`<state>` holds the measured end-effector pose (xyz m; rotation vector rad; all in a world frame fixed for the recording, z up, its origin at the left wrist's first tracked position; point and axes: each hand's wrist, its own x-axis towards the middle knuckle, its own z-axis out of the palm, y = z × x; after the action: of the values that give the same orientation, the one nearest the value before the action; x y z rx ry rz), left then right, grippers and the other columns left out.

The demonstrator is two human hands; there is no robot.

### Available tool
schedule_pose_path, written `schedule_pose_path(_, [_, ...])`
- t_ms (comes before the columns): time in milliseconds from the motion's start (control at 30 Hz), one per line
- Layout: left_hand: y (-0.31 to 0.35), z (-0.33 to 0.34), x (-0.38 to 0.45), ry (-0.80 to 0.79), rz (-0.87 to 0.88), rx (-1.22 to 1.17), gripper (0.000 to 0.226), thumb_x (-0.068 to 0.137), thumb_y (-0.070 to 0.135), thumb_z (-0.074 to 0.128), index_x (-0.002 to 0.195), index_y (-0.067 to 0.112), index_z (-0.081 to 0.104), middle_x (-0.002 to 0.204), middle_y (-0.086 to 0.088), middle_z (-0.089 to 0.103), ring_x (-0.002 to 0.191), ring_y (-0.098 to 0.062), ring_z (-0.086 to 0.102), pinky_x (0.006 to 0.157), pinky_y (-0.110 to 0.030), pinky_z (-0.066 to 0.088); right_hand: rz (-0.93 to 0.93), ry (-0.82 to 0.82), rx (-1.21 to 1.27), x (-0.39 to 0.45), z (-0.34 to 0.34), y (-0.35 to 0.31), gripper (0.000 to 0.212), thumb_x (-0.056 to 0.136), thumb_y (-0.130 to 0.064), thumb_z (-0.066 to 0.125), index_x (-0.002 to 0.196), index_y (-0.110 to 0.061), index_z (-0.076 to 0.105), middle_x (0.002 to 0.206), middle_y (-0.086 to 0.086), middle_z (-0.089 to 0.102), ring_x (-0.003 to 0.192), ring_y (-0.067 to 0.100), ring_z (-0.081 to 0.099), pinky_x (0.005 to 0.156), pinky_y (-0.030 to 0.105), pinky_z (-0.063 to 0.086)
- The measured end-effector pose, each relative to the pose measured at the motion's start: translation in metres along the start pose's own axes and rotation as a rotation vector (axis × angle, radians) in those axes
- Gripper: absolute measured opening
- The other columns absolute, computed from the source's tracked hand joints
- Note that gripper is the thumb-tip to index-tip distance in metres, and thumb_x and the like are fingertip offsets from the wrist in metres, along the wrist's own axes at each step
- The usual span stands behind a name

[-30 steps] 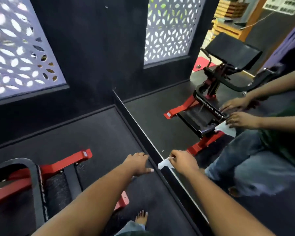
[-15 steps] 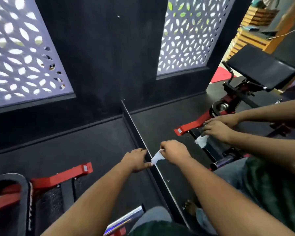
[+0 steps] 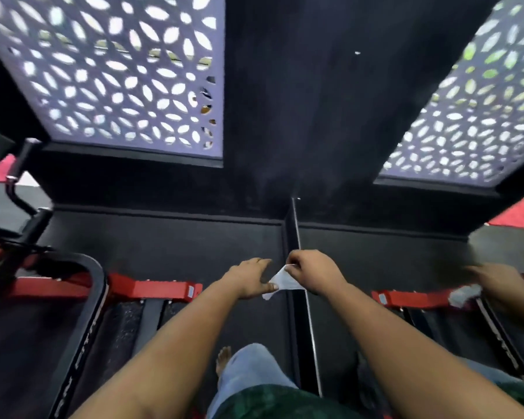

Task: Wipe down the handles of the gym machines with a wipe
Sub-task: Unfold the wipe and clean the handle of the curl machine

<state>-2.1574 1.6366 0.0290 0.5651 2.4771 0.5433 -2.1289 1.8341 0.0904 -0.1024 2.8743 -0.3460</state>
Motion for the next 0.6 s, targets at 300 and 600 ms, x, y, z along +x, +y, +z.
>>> schedule_pose_path(300, [-0.134, -0.106, 0.014, 0.229, -0.103, -0.404, 0.049, 0.088, 0.037, 0.071, 0.135, 0.03, 0.06, 0.119, 0.007, 0.07, 0.106, -0.014, 0.065, 0.094, -0.034, 0.052, -0.339, -0.2, 0.21, 0.177, -0.001, -0.112, 0.011, 0.091, -0.037, 0.067, 0.085, -0.028, 0.063, 0.083, -0.012, 0.07, 0.079, 0.008, 0.063, 0.075, 0.041, 0.054])
schedule_pose_path(600, [-0.212, -0.163, -0.042, 0.668, -0.436, -0.737, 0.018, 0.089, 0.038, 0.07, 0.073, 0.032, 0.067, 0.069, 0.013, 0.065, 0.067, -0.007, 0.058, 0.066, -0.032, 0.045, -0.501, -0.413, 0.815, 0.274, 0.005, -0.222, 0.003, 0.096, -0.03, 0.07, 0.097, -0.027, 0.071, 0.093, -0.004, 0.073, 0.086, 0.009, 0.066, 0.081, 0.038, 0.054])
